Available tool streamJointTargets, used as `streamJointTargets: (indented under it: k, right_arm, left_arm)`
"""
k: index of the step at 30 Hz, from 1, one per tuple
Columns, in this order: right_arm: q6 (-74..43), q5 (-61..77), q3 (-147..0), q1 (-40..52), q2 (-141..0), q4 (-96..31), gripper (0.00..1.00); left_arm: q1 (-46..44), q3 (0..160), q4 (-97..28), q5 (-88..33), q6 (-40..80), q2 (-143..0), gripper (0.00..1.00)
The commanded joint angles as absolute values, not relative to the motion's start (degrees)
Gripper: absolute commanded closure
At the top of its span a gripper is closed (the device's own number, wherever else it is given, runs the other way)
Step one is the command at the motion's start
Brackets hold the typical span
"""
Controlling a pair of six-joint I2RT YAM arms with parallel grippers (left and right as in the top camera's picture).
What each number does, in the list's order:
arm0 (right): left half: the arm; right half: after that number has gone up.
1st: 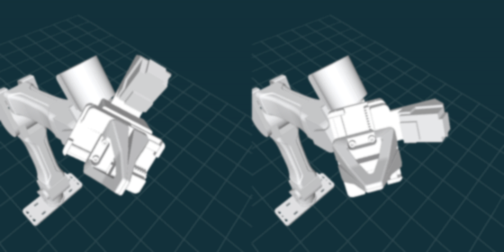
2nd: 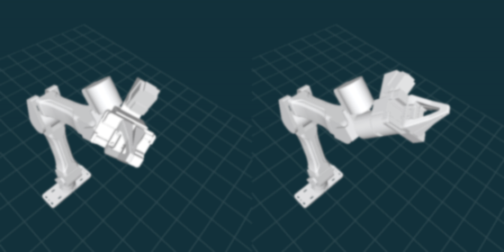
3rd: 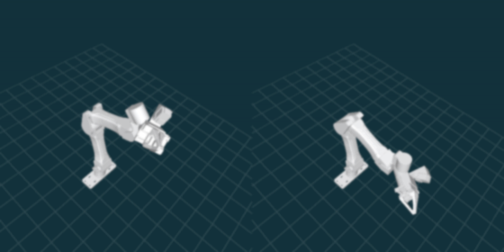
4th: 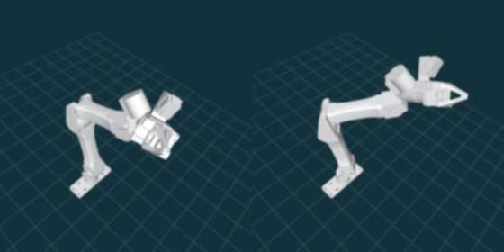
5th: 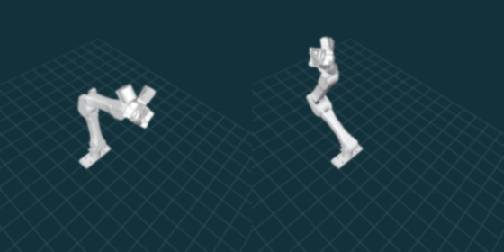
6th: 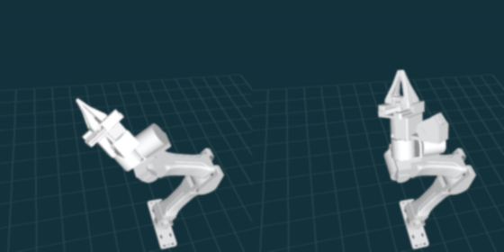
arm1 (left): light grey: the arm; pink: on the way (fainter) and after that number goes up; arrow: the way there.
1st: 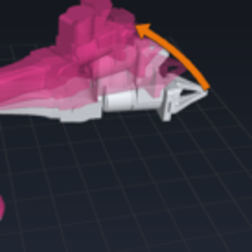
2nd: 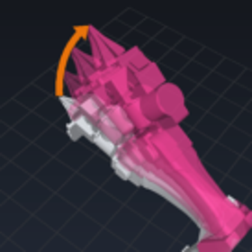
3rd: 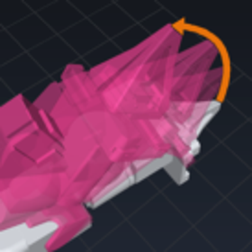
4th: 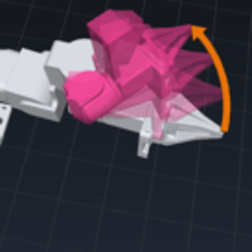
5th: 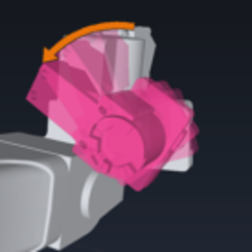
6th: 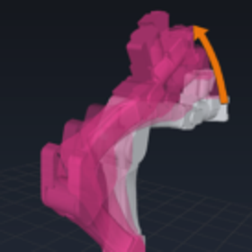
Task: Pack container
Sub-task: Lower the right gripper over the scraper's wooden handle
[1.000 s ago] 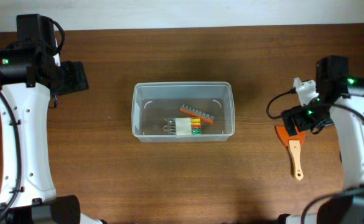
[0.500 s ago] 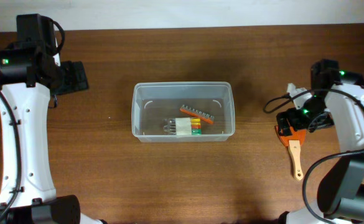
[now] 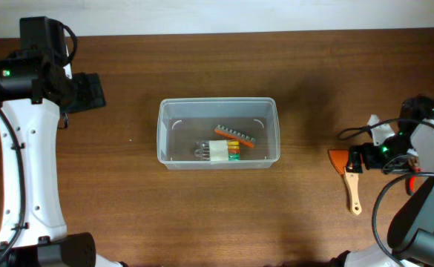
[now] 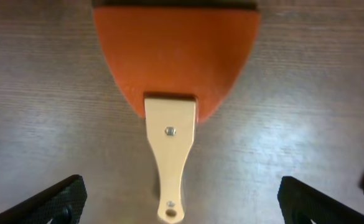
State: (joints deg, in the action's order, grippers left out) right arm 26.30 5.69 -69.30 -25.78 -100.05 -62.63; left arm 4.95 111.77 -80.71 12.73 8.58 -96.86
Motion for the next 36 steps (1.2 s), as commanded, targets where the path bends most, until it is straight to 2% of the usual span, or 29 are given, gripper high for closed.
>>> streamJointTargets:
  k: [1,13,36]
  right_arm:
    - [28.29,5.3,-66.7,-25.1,-100.75,-60.49,0.01]
    - [28.14,1.02,-58.43,-25.15,-100.77,-57.25,0.01]
    - [26.11,1.04,-57.78,-25.12,-100.77,-54.08,0.01]
  left_arm:
    - [5.04,112.55,-80.6,13.32,8.23,-96.09,0.01]
    - [5.04,112.55,-80.6,13.32,8.23,-96.09,0.01]
    - [5.04,112.55,-80.6,13.32,8.23,-96.09,0.01]
